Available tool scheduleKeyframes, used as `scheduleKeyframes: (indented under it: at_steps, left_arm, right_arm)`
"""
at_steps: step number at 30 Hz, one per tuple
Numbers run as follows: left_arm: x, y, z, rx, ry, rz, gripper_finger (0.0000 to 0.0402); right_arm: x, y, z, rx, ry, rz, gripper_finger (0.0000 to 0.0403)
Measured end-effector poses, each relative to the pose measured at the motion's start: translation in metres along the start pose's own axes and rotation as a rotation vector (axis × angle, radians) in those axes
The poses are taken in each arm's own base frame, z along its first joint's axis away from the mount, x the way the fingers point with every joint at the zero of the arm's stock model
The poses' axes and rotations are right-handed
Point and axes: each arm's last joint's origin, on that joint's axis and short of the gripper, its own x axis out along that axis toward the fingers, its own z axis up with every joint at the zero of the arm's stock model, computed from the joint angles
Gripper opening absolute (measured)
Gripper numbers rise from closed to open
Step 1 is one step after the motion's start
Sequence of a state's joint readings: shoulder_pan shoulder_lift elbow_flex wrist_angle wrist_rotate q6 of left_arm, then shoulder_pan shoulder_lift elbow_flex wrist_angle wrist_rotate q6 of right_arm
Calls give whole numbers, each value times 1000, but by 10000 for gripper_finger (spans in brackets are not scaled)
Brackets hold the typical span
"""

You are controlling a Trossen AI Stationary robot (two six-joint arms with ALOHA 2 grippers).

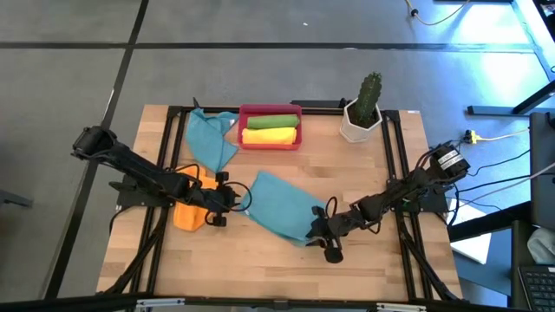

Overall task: Roll microfiber towels into tight, uniform cylinder then place into a basket
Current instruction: Roll the bottom blue towel

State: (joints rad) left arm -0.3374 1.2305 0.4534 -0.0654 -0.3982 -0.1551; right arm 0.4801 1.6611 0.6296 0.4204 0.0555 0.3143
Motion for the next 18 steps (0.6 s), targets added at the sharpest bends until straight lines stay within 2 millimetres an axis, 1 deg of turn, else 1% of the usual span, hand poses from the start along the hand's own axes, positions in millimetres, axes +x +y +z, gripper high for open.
scheduleKeyframes:
  at_steps: [4, 8, 13, 18]
  left_arm:
    - [-4, 2, 1, -10, -4, -1, 113]
    - [-8, 3, 1, -24, -10, 1, 114]
    - [-12, 4, 9, -57, -83, -11, 114]
    - [-11, -1, 27, -126, -267, -45, 113]
  right_arm:
    - [0, 5, -2, -10, 3, 13, 147]
    - [-1, 10, -3, -19, 4, 27, 170]
    - [-1, 14, -4, -28, 5, 39, 177]
    - [-1, 16, -3, -33, -15, 49, 178]
